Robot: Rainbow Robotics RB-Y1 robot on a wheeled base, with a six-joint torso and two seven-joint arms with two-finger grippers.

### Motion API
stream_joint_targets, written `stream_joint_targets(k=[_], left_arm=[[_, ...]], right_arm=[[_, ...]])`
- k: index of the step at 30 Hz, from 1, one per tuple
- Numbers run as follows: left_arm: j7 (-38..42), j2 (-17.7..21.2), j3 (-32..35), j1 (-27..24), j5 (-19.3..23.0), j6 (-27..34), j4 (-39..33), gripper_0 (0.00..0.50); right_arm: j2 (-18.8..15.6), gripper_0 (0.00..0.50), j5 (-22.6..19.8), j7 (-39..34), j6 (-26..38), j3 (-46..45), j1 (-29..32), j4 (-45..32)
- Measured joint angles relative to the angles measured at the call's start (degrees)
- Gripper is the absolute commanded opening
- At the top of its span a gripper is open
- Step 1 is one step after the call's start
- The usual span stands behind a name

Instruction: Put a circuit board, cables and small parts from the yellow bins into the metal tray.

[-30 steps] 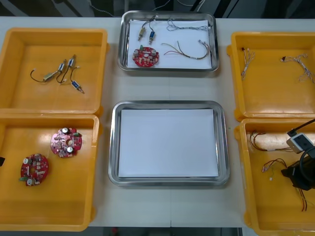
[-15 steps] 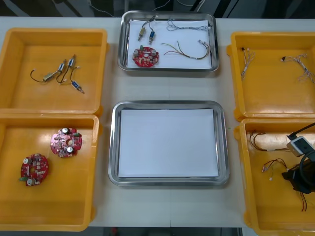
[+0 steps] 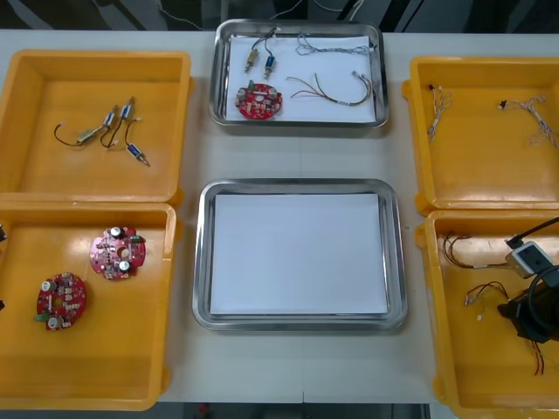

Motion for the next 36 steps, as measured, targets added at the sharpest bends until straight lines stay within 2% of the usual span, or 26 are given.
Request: stream_joint_targets(k=[1, 2, 3, 4, 5, 15, 25, 33, 36], left_arm=[[0.0, 0.29, -0.97, 0.0, 0.2, -1.14, 0.52, 0.5], [0.0, 0.65, -1.88, 0.0, 0.38, -2.25, 0.99, 0.5], [0.0, 1.03, -2.82, 0.0, 0.53, -3.16, 1.36, 0.5], [-0.01, 1.46, -3.71, 0.0, 0.72, -3.93, 1.63, 0.5], [-0.01, 1.85, -4.48, 0.0, 0.93, -4.47, 1.84, 0.5], [-0.13, 6.45, -10.45, 0.01, 1.7, -11.49, 2.16, 0.5], [-0.45, 11.36, -14.63, 0.24, 1.79, -18.69, 4.03, 0.5], [-7.53, 16.26, -20.24, 0.28, 1.94, -25.15, 4.33, 0.5], [-7.79, 17.51, -22.02, 0.34, 1.94, -27.49, 4.54, 0.5]], right_arm=[[0.0, 0.117, 0.09, 0.0, 0.0, 0.13, 0.0, -0.07], [0.0, 0.072, 0.31, 0.0, 0.0, 0.24, 0.0, -0.12], [0.0, 0.054, 0.47, 0.0, -0.02, 0.34, 0.0, -0.19], [0.0, 0.013, 0.68, 0.0, -0.11, 0.39, 0.01, -0.25], [0.0, 0.0, 0.9, 0.0, -0.36, 0.41, 0.04, -0.27], [0.0, 0.0, 2.93, -0.01, -3.17, 0.77, 0.4, -0.29], [0.0, 0.0, 2.9, -0.01, -2.98, 0.64, 0.35, -0.49], [0.01, 0.0, 1.43, -0.01, 7.97, -2.05, -0.74, -3.74], [0.01, 0.0, 0.58, -0.01, 12.32, -3.89, -1.31, -5.71]])
